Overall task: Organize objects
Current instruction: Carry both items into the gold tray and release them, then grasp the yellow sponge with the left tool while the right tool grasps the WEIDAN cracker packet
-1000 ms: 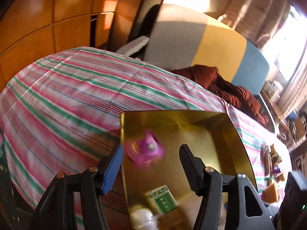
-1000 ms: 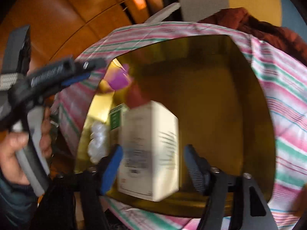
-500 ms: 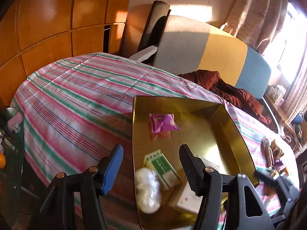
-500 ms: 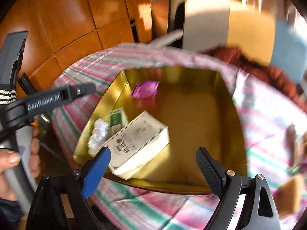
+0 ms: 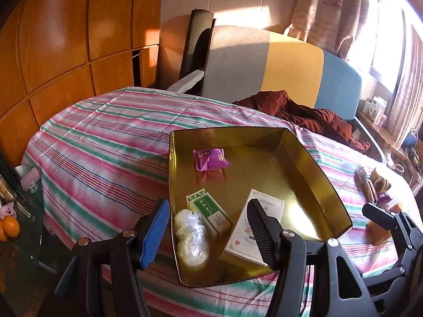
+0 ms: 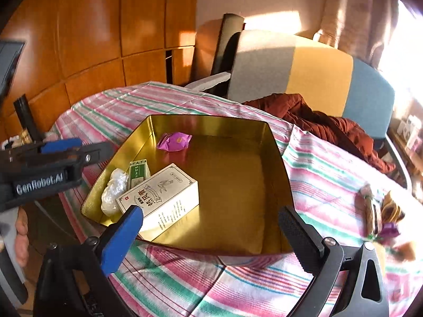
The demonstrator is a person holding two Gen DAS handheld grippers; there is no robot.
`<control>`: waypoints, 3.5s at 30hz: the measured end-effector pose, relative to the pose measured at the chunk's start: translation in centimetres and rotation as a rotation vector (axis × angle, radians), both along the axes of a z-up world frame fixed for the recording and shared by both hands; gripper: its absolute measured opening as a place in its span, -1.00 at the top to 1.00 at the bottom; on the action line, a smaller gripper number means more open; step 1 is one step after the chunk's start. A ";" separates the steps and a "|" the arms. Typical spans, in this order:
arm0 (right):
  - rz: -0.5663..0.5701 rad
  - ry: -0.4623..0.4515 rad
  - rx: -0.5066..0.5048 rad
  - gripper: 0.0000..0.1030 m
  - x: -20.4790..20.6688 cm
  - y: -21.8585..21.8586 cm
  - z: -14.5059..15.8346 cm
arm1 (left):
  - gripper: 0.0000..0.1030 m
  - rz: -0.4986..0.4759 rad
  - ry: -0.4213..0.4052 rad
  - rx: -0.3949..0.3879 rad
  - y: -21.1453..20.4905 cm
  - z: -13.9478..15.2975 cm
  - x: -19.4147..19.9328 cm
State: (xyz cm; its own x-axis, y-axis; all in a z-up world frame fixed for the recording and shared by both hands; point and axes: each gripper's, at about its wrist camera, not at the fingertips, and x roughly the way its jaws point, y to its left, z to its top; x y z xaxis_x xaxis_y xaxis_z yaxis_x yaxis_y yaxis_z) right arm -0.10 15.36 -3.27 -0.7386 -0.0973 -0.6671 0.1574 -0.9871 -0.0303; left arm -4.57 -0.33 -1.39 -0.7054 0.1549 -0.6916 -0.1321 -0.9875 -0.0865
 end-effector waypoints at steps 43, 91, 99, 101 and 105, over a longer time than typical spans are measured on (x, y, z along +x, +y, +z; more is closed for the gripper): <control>-0.660 -0.060 -0.143 -1.00 7.3 28.8 1.1 | -0.20 -0.464 0.003 -0.054 14.2 1.9 4.6; -0.669 -0.211 -0.338 -0.99 7.2 36.0 -2.5 | 0.13 -0.828 -0.323 0.021 33.3 -6.3 4.5; -0.560 -0.372 -0.227 -0.73 4.3 33.5 -5.6 | 0.14 -0.811 -0.297 0.054 30.2 -5.0 5.1; -0.535 -0.404 -0.205 -0.64 3.6 33.0 -6.2 | 0.14 -0.805 -0.292 0.060 29.4 -4.8 5.2; -0.518 -0.458 -0.148 -0.34 2.4 32.4 -7.4 | 0.14 -0.805 -0.286 0.061 28.5 -4.8 5.8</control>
State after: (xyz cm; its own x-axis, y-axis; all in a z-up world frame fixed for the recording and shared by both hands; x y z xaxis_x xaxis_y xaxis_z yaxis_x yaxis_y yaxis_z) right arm 2.28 47.74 -10.68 -0.3629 0.0770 -0.9286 -0.3687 -0.9271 0.0673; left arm 1.21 28.14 -6.23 -0.1639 0.5763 -0.8006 -0.7563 -0.5945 -0.2731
